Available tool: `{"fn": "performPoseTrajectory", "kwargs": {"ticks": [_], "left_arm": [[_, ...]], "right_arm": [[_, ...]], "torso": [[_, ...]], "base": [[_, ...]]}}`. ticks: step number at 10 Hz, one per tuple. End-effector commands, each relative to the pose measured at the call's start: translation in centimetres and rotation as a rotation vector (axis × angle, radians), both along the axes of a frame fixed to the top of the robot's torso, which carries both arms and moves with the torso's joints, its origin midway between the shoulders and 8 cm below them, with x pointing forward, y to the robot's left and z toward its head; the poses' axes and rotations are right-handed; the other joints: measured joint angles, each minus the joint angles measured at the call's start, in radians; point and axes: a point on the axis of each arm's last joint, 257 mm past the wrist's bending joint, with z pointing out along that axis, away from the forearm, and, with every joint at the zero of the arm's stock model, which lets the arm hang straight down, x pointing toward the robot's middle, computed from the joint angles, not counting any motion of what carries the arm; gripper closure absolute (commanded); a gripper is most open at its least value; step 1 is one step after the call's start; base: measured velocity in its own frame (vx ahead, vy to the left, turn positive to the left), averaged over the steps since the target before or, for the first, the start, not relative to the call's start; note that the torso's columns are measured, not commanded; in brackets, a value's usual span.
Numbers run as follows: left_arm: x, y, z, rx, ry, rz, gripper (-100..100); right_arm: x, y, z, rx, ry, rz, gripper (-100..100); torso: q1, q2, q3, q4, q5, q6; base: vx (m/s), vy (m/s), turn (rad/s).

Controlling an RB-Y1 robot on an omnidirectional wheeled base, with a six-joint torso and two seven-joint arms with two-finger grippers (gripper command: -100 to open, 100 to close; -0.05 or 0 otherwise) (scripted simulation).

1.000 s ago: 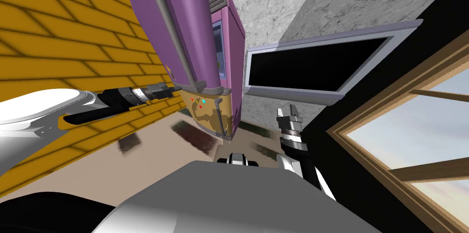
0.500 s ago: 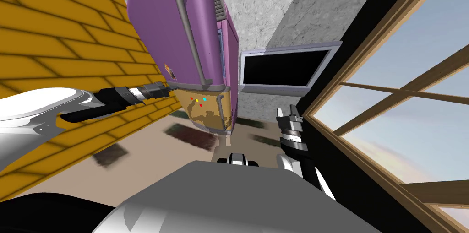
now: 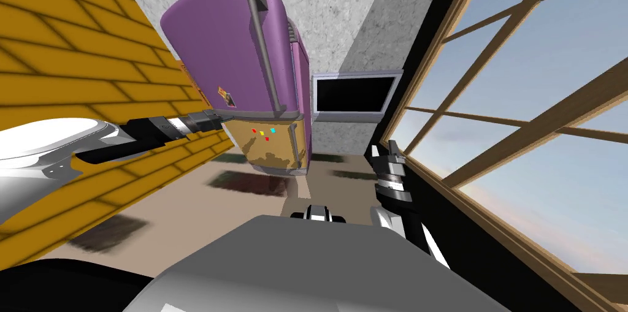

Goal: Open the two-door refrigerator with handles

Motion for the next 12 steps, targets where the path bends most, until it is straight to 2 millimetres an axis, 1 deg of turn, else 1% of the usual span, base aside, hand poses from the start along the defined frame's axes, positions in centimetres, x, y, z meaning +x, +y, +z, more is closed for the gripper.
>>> {"fn": "performPoseTrajectory", "kwargs": {"ticks": [1,2,3,5,9,12], "left_arm": [[0.22,1.87,0.00,0.000,0.001,0.037,100],[0.01,1.54,-0.05,-0.001,0.001,0.033,100],[0.13,1.47,0.04,0.023,-0.010,0.034,-100],[0.19,1.44,0.07,0.035,-0.016,0.035,-100],[0.52,1.24,0.25,0.089,-0.043,0.040,-100],[0.75,1.09,0.40,0.129,-0.063,0.043,-100]], "right_arm": [[0.00,0.01,0.01,0.000,0.000,0.000,0],[0.00,0.01,0.01,0.000,0.000,0.000,0],[0.00,0.00,0.00,0.000,0.000,0.000,0],[-0.02,-0.01,-0.01,0.000,0.000,0.000,0],[-0.02,-0.01,-0.01,0.000,0.000,0.000,0],[-0.01,-0.01,-0.01,0.000,0.000,0.000,0]], "torso": [[-0.001,0.002,0.001,0.000,-0.001,0.003],[0.001,0.006,0.004,0.002,0.000,0.001],[0.002,-0.001,0.000,0.000,0.000,0.000],[0.001,-0.011,-0.008,-0.004,0.000,0.002],[0.005,0.006,0.003,0.002,0.001,0.001],[0.002,0.006,0.003,0.001,0.000,0.001]], "base": [[-0.327,0.057,-0.342],[-0.150,0.017,-0.056],[0.056,-0.045,-0.142],[0.153,-0.049,-0.080],[0.199,-0.049,-0.123],[0.184,-0.057,-0.113]]}}
